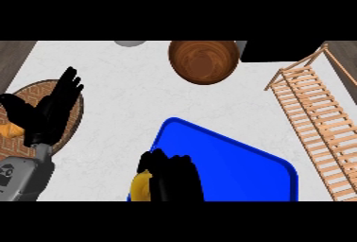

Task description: Pick the lemon from the tray and place it in the tiered shelf

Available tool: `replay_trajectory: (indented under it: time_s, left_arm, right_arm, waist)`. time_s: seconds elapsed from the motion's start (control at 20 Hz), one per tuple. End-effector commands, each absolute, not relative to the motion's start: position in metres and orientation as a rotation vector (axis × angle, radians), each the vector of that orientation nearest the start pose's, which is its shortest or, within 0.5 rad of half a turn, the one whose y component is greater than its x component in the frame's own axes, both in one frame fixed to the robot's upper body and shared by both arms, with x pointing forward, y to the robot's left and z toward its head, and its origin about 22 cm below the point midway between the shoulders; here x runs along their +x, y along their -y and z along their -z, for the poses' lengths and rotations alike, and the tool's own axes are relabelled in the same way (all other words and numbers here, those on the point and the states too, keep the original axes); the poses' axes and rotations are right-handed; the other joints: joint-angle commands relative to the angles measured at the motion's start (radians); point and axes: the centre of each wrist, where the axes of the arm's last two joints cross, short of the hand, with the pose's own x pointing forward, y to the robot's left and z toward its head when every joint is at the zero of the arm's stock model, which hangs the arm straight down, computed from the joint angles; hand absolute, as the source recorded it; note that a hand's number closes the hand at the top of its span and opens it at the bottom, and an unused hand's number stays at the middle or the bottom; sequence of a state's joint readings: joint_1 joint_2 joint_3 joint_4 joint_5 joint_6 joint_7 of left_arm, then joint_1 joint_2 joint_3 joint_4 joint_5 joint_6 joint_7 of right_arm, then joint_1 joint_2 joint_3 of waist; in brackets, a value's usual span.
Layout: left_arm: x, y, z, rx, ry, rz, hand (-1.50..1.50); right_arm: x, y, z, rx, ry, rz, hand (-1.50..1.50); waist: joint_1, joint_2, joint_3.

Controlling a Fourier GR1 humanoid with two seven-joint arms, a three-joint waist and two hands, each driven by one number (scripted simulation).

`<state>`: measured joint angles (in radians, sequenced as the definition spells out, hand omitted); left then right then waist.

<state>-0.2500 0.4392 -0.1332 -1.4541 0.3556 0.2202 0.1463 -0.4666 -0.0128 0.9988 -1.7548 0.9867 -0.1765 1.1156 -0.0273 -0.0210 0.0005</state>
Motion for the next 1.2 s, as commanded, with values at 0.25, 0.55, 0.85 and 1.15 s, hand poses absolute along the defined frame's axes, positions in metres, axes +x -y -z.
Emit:
replay_trajectory:
  time_s: [0.25, 0.55, 0.85, 1.15]
  left_arm:
    - [0.297, -0.284, -0.063, 0.108, 1.519, 0.026, 0.00]
    - [0.296, -0.297, -0.073, 0.128, 1.531, 0.020, 0.00]
    - [0.292, -0.288, -0.066, 0.093, 1.508, 0.027, 0.00]
    - [0.283, -0.296, -0.063, 0.114, 1.519, 0.047, 0.00]
  right_arm:
    - [0.141, 0.046, -0.187, -0.832, 1.622, -0.438, 1.50]
    - [0.143, 0.077, -0.215, -1.029, 1.573, -0.358, 1.50]
    - [0.141, 0.117, -0.229, -1.127, 1.513, -0.289, 1.50]
    - [0.145, 0.166, -0.244, -1.182, 1.444, -0.200, 1.50]
  waist:
    - [-0.012, 0.006, -0.001]
    - [-0.002, 0.008, -0.003]
    - [0.004, 0.013, -0.002]
    - [0.018, 0.016, -0.001]
